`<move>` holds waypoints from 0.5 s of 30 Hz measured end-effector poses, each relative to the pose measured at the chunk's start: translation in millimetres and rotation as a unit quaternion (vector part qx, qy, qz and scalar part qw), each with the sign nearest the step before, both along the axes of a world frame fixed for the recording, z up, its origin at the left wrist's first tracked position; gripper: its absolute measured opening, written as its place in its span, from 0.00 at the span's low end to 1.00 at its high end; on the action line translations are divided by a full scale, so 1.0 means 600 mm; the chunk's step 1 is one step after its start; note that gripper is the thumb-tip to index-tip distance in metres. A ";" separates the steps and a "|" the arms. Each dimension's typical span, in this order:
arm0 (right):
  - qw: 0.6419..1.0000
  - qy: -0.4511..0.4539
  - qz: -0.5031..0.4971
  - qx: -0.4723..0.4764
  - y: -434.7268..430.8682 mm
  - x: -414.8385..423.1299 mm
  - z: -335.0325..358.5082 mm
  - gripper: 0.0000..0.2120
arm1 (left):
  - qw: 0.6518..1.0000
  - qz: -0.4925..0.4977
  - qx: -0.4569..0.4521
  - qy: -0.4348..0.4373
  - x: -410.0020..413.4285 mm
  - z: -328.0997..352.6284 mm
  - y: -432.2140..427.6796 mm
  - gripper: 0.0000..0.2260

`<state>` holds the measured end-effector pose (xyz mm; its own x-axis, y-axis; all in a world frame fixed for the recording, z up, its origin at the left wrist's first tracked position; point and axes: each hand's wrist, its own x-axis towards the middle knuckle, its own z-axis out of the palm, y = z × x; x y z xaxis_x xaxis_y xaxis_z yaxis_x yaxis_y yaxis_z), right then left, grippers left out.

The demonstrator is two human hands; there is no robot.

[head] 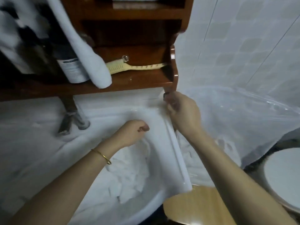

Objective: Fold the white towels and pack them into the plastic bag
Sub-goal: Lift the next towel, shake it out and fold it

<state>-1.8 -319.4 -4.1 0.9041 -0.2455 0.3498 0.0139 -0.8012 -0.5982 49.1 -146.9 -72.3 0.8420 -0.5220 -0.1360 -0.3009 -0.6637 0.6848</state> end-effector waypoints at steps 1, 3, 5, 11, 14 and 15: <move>0.999 0.020 0.007 0.026 0.031 0.000 -0.025 0.08 | 0.999 -0.008 0.047 -0.021 0.007 -0.019 0.041 0.12; 0.993 0.086 0.018 0.077 0.097 0.005 -0.084 0.08 | 0.983 -0.022 0.167 -0.071 0.021 -0.056 0.126 0.14; 0.980 0.164 0.016 0.108 0.153 0.008 -0.145 0.09 | 0.958 -0.022 0.264 -0.112 0.027 -0.085 0.197 0.17; 0.920 0.359 -0.039 0.151 0.242 -0.026 -0.276 0.14 | 0.931 -0.100 0.351 -0.034 -0.012 -0.147 0.284 0.29; 0.905 0.390 -0.040 0.165 0.274 -0.037 -0.309 0.22 | 0.919 -0.122 0.363 -0.093 -0.026 -0.164 0.296 0.19; 0.902 0.397 -0.035 0.169 0.285 -0.035 -0.315 0.25 | 0.917 -0.117 0.361 -0.125 -0.029 -0.165 0.297 0.14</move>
